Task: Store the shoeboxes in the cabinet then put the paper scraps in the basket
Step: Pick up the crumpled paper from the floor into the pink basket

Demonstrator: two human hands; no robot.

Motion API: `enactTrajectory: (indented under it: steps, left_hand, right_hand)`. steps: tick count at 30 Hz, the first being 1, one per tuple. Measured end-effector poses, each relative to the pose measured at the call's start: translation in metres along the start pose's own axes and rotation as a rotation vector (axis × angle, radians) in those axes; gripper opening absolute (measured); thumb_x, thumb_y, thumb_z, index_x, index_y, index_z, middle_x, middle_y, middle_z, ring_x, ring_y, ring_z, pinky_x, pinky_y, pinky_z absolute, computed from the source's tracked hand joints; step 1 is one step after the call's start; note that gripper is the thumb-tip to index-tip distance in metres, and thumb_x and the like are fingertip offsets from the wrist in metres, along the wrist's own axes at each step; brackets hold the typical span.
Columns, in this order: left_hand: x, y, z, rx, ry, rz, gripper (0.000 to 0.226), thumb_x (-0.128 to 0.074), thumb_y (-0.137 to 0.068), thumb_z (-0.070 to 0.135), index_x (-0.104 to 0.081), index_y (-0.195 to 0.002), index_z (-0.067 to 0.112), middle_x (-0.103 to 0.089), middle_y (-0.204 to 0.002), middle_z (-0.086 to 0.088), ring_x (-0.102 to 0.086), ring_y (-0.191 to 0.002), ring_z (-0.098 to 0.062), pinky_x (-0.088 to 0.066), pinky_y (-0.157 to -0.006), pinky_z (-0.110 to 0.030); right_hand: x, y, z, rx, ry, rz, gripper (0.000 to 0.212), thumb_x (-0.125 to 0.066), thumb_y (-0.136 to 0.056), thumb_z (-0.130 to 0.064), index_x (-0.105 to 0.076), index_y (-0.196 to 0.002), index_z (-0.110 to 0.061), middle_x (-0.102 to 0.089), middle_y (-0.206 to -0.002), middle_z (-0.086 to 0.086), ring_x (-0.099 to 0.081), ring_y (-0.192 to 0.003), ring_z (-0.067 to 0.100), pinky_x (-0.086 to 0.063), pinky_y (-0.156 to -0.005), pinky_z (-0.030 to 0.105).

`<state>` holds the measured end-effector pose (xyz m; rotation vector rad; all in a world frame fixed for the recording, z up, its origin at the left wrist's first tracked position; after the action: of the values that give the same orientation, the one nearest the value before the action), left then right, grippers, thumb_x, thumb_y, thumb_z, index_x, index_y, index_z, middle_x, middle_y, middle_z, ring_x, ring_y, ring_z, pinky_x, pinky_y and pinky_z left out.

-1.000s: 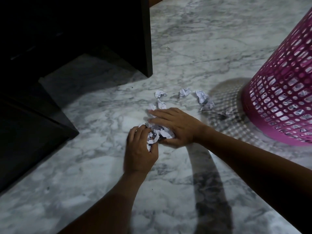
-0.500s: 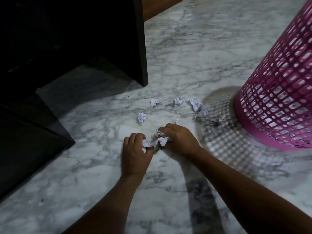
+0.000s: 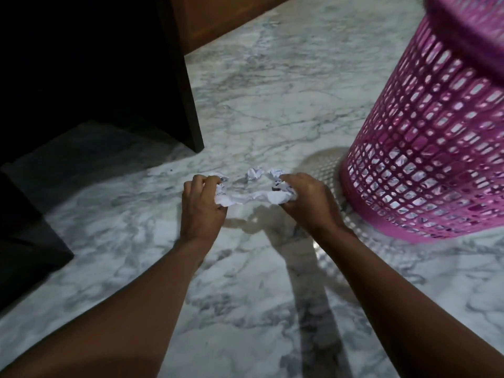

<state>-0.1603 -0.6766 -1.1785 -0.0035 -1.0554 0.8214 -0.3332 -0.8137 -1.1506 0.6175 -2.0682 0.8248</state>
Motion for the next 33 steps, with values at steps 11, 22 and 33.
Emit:
enactTrajectory:
  steps: [11, 22, 33]
  left_hand:
    - [-0.018, 0.01, -0.022, 0.207, -0.206, -0.023, 0.019, -0.066, -0.083, 0.017, -0.067, -0.101, 0.013, -0.056, -0.119, -0.015, -0.048, -0.111, -0.038, -0.04, -0.091, -0.049]
    - [-0.001, -0.002, -0.018, 0.07, 0.045, 0.152, 0.013, -0.059, -0.08, -0.008, -0.059, -0.088, 0.002, -0.055, -0.093, -0.018, -0.052, -0.09, -0.038, -0.046, -0.074, -0.045]
    - [-0.022, -0.039, -0.035, 0.231, 0.031, -0.024, 0.014, -0.064, -0.091, 0.015, -0.066, -0.103, 0.009, -0.055, -0.118, -0.011, -0.044, -0.111, -0.035, -0.042, -0.09, -0.04]
  right_hand:
    - [-0.021, -0.02, 0.025, -0.148, 0.049, -0.078, 0.038, -0.063, -0.086, -0.039, -0.063, -0.121, -0.024, -0.055, -0.118, 0.008, -0.063, -0.096, 0.03, -0.053, -0.076, 0.039]
    - [-0.026, -0.02, 0.011, -0.206, 0.044, -0.301, 0.027, -0.067, -0.081, -0.032, -0.067, -0.107, -0.024, -0.061, -0.099, 0.006, -0.063, -0.094, 0.03, -0.049, -0.075, 0.033]
    - [0.022, -0.008, 0.025, -0.261, -0.049, 0.034, 0.035, -0.067, -0.084, -0.025, -0.068, -0.12, -0.024, -0.071, -0.109, 0.008, -0.067, -0.097, 0.025, -0.054, -0.086, 0.041]
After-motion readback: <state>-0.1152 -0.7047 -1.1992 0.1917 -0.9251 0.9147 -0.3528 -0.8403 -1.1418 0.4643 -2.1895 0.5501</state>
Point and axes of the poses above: each hand's wrist, its own y-axis away from the middle knuckle, its own x-axis out of the back of the hand, z = x × y, the point moved 2 cm from there along -y, towards the middle knuckle
